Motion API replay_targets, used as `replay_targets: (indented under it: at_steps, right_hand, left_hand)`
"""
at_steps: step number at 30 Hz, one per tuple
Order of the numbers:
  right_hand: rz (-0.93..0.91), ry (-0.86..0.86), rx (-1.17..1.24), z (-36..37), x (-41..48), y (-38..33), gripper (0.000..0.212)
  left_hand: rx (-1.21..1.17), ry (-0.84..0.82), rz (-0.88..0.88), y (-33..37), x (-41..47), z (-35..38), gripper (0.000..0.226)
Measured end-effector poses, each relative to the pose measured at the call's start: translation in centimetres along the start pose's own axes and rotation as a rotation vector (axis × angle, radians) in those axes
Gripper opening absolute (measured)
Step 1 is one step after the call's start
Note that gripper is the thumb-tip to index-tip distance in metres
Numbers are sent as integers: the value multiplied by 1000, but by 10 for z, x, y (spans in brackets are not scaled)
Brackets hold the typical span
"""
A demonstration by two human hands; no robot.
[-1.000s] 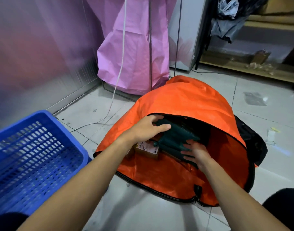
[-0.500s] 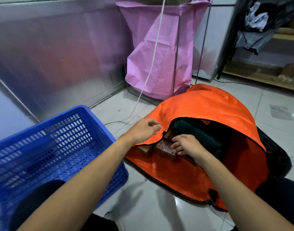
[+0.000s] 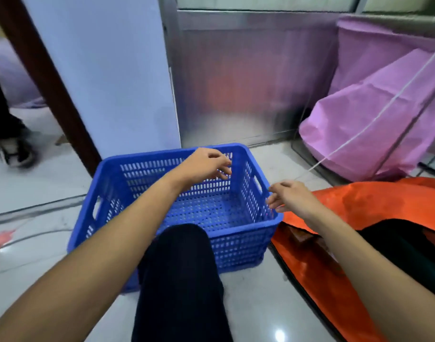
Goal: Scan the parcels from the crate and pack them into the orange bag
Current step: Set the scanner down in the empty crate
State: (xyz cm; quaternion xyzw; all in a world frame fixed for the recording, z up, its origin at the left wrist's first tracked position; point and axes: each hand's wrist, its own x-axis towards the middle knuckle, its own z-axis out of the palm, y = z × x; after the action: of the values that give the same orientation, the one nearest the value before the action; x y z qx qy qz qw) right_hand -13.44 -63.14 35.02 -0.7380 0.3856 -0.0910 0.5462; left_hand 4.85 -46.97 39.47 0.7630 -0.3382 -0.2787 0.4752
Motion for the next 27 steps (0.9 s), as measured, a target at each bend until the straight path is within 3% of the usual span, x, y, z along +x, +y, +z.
replay_targets:
  at_steps: [7, 15, 18, 21, 27]
  right_hand:
    - [13, -216, -240, 98, 68, -8, 21]
    - [68, -427, -495, 163, 152, 23, 30]
    - [81, -484, -535, 176, 178, 33, 32]
    - [86, -532, -557, 188, 199, 45, 36]
    - [95, -714, -634, 234, 224, 59, 43]
  left_hand:
    - [-50, 118, -223, -114, -6, -55, 16]
    - [33, 38, -433, -205, 23, -38, 18]
    - [92, -67, -539, -229, 37, -39, 23]
    - [244, -172, -619, -259, 49, -41, 24]
    - [773, -429, -718, -310, 54, -51, 28]
